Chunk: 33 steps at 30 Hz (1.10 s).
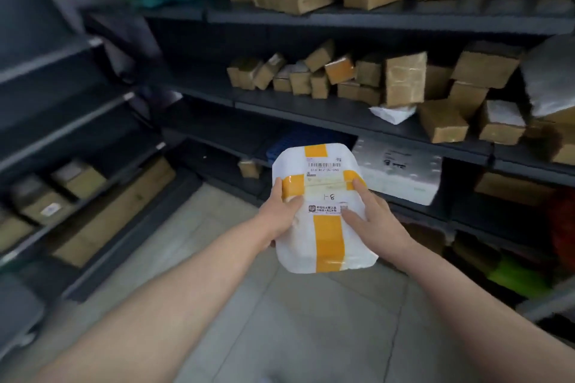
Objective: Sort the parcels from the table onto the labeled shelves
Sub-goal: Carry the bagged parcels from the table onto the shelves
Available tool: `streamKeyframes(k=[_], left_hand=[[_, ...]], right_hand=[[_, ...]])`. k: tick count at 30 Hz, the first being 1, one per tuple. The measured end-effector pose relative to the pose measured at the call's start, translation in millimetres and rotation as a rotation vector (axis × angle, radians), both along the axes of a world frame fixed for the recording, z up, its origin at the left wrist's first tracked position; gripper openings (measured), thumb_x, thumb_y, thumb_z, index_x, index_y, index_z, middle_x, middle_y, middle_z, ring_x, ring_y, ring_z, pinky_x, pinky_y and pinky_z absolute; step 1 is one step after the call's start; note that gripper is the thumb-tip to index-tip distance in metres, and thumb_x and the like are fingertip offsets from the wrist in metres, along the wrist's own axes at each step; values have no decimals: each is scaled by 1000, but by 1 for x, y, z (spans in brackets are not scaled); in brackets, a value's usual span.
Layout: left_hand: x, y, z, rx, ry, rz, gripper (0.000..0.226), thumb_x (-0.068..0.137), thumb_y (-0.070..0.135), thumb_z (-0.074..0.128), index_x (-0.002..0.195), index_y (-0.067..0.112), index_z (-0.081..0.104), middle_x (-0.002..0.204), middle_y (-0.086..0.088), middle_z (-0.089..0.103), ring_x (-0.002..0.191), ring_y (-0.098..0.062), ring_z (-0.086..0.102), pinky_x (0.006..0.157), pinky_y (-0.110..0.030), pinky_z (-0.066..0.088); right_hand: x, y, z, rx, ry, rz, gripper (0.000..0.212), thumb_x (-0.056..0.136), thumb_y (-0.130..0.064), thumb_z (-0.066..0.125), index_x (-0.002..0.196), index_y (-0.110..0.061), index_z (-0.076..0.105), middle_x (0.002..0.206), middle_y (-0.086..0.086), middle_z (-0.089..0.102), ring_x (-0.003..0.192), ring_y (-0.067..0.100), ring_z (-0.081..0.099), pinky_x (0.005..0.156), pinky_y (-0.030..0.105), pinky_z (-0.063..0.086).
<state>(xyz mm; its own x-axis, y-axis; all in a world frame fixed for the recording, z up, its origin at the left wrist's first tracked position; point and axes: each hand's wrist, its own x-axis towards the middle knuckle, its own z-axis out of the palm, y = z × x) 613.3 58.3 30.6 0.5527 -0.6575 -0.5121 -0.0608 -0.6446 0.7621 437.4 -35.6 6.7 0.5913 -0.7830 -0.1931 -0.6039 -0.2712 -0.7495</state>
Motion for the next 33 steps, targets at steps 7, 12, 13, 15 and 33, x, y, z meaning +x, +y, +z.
streamKeyframes(k=[7,12,13,15,33], left_hand=[[69,77,0,51,-3,325,70,98,47,43,150,49,-4,145,4,43,105,-26,50,72,-42,47],[136,120,-2,61,-23,454,69,99,49,42,150,49,-4,148,2,40,109,-27,49,74,-44,44],[151,127,-4,64,-22,475,68,99,49,42,150,49,-3,149,1,38,116,-30,48,77,-46,44],[182,142,-8,67,-10,507,68,99,49,42,150,49,-3,151,0,36,125,-33,45,82,-50,45],[432,169,-55,79,123,607,72,99,47,44,152,44,-5,154,-4,30,132,-38,40,97,-61,40]], right_hand=[[108,28,-5,-2,18,312,68,94,-54,43,149,-45,4,157,-1,16,137,25,30,105,41,31],[194,56,-9,-9,14,422,69,93,-54,44,148,-47,2,155,0,18,132,27,37,102,43,35],[213,61,-10,-8,16,439,70,93,-54,44,148,-47,2,154,0,18,130,26,38,100,43,37],[249,72,-12,-10,29,468,70,93,-53,45,148,-47,1,152,0,20,126,25,42,96,41,39],[516,87,-50,56,112,580,71,92,-50,49,147,-48,4,152,-3,23,131,25,41,102,54,42]])
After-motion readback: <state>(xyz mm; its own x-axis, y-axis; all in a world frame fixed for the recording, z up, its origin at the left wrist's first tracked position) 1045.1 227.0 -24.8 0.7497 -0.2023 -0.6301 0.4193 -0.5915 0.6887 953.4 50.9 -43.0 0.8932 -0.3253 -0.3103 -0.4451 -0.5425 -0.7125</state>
